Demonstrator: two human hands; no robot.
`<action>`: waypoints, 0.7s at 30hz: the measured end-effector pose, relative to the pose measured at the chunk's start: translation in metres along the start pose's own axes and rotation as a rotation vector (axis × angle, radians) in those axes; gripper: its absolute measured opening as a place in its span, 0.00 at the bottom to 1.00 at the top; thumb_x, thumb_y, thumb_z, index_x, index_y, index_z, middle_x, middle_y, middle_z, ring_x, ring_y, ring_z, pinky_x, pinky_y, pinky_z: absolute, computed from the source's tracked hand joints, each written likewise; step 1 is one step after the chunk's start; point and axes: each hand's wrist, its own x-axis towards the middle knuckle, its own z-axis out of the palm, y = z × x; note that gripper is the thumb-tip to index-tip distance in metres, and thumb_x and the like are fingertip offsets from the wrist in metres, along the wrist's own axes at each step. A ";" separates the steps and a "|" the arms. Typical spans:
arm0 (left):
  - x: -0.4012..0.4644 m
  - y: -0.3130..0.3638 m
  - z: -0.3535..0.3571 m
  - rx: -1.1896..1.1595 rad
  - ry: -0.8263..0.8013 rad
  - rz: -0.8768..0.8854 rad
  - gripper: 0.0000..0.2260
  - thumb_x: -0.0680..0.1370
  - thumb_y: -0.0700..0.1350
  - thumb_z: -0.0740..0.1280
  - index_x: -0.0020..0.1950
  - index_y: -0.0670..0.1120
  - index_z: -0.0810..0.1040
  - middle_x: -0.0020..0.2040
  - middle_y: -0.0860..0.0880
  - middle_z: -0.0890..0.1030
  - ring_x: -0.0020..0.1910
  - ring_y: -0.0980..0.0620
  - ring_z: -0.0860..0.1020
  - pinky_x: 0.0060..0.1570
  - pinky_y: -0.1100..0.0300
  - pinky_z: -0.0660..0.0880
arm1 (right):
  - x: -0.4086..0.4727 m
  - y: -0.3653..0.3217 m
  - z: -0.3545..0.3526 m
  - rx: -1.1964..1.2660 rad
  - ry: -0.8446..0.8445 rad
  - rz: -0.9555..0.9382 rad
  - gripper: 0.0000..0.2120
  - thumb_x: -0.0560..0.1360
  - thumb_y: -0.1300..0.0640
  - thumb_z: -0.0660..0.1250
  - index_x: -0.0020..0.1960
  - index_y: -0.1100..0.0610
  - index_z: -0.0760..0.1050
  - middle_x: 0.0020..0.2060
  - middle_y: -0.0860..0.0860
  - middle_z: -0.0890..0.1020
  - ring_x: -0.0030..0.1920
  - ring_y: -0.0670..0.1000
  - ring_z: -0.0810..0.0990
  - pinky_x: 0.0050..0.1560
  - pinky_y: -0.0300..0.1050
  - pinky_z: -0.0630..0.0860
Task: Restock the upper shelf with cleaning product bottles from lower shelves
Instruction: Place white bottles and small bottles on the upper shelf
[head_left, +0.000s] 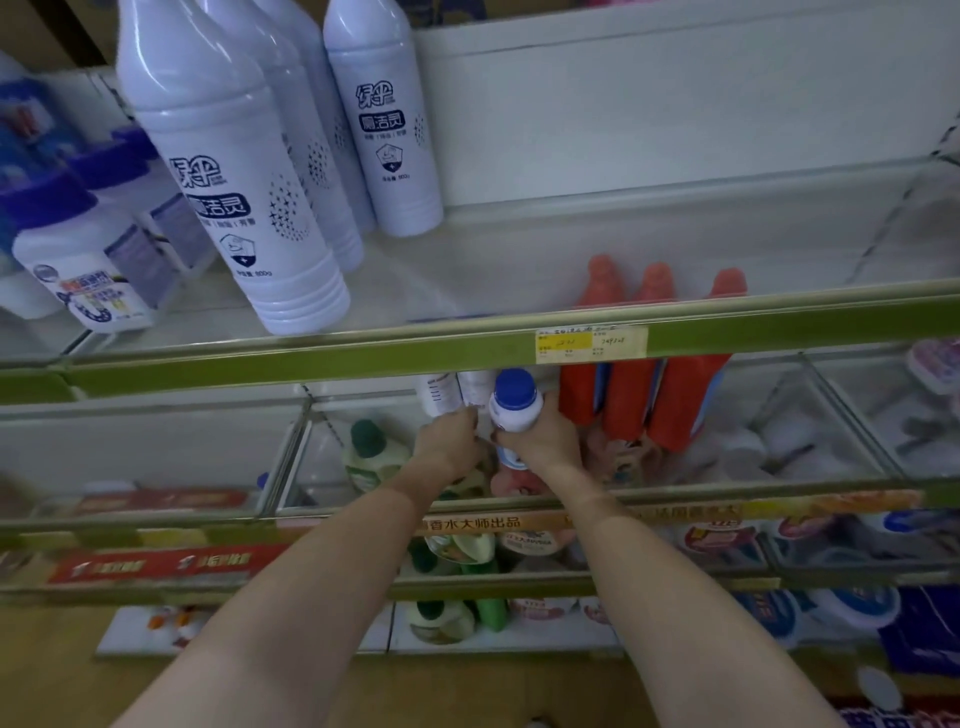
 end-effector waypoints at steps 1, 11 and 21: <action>-0.003 -0.004 -0.002 0.000 0.005 -0.008 0.03 0.79 0.46 0.62 0.51 0.49 0.70 0.52 0.45 0.80 0.49 0.43 0.79 0.53 0.46 0.78 | -0.001 0.000 0.002 0.000 -0.001 0.002 0.34 0.64 0.46 0.80 0.64 0.51 0.68 0.57 0.51 0.82 0.54 0.57 0.81 0.51 0.49 0.77; -0.056 -0.060 -0.015 -0.181 0.011 -0.061 0.02 0.80 0.45 0.64 0.49 0.48 0.72 0.46 0.48 0.79 0.44 0.50 0.78 0.44 0.55 0.77 | -0.027 -0.004 0.028 0.183 -0.127 0.132 0.31 0.50 0.40 0.86 0.49 0.48 0.81 0.41 0.46 0.87 0.44 0.48 0.85 0.53 0.52 0.83; -0.135 -0.112 -0.019 -0.406 0.036 -0.088 0.05 0.80 0.46 0.66 0.54 0.48 0.75 0.49 0.48 0.80 0.47 0.49 0.78 0.48 0.55 0.76 | -0.154 -0.002 0.072 0.677 -0.208 0.335 0.30 0.64 0.41 0.81 0.57 0.59 0.80 0.43 0.57 0.87 0.45 0.57 0.86 0.52 0.53 0.83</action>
